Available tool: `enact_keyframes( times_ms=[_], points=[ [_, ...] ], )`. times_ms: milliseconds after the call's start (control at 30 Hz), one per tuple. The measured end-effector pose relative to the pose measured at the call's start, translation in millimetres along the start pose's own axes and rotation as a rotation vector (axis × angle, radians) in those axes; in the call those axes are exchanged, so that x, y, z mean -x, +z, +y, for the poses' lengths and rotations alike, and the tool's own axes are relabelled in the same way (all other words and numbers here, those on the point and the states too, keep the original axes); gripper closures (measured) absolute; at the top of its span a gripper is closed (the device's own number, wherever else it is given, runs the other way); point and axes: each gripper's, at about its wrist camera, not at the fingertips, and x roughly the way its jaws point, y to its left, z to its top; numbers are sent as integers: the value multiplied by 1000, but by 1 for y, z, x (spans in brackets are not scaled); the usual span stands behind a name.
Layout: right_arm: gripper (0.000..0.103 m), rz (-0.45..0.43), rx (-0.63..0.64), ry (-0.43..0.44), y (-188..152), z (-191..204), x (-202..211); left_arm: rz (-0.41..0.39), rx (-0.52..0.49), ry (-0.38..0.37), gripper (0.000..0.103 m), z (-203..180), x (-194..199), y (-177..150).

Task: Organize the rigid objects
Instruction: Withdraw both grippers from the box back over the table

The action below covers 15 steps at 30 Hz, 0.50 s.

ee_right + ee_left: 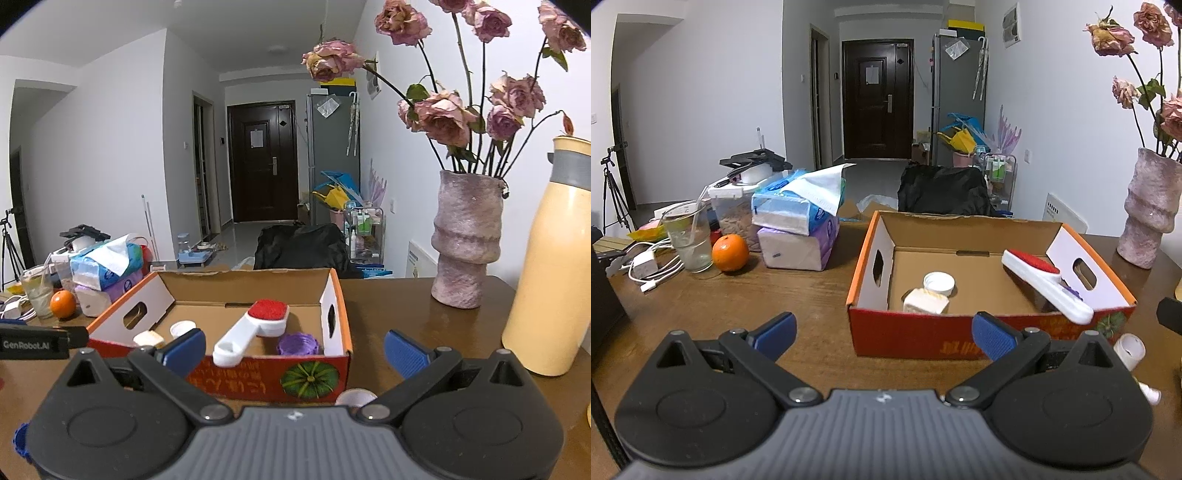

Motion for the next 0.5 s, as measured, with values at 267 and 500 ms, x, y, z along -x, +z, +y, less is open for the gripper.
enact_keyframes(
  times_ms=[267, 500],
  points=[
    [0, 18, 13, 3, -16, -1, 23, 17, -15, -4, 0, 2, 22, -15],
    [0, 39, 39, 25, -30, 9, 39, 26, -21, -1, 0, 9, 40, -25]
  ],
)
